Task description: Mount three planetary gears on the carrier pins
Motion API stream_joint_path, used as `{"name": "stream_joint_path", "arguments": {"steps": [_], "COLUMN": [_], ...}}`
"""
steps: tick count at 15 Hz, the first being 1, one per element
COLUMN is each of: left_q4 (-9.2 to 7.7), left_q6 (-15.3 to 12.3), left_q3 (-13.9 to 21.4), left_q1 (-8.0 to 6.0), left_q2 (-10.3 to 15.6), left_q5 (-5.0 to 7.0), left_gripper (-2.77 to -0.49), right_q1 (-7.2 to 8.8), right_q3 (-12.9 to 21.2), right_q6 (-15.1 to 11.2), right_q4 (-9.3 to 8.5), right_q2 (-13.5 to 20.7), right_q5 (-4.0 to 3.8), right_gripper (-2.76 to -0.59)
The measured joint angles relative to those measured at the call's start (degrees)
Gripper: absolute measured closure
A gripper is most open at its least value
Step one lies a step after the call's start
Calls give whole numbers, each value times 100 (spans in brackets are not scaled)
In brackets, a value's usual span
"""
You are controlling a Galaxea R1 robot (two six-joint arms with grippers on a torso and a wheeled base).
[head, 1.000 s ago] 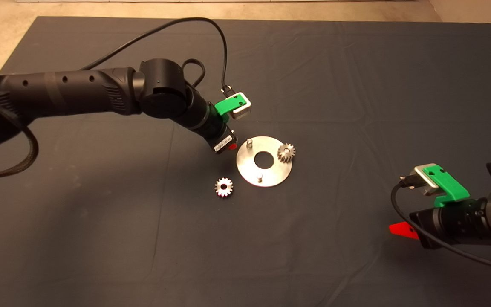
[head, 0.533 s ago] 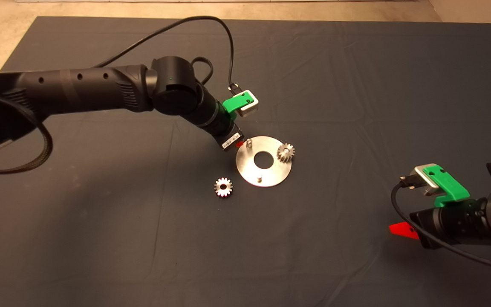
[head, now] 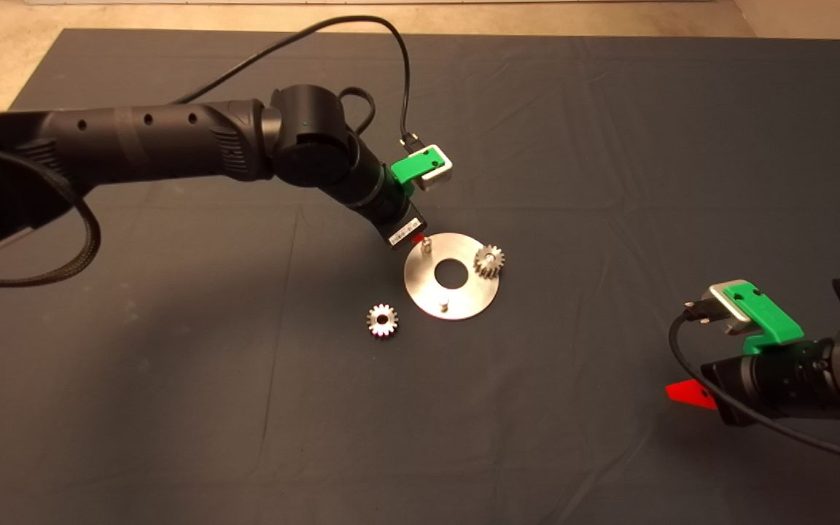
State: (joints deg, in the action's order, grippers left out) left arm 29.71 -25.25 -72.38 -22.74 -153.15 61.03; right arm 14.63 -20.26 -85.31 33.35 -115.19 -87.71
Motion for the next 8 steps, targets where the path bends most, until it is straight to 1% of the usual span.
{"name": "stream_joint_path", "arguments": {"steps": [1, 3, 4, 8], "left_q4": [0, -2, -4, -2], "left_q6": [-82, -93, -93, -101], "left_q3": [-2, -2, -2, -2], "left_q1": [0, 0, 0, 2], "left_q2": [-29, -66, -68, -85], "left_q5": [-4, -96, -113, -111], "left_gripper": [-59, -59, -59, -59], "right_q1": [0, 2, 0, 2], "right_q3": [0, 0, 1, 1], "right_q6": [0, 0, 0, 0], "right_q4": [-1, -1, -1, -12], "right_q2": [2, 13, 13, 11], "right_q5": [1, 0, 0, 0], "right_gripper": [-161, -161, -161, -161]}}
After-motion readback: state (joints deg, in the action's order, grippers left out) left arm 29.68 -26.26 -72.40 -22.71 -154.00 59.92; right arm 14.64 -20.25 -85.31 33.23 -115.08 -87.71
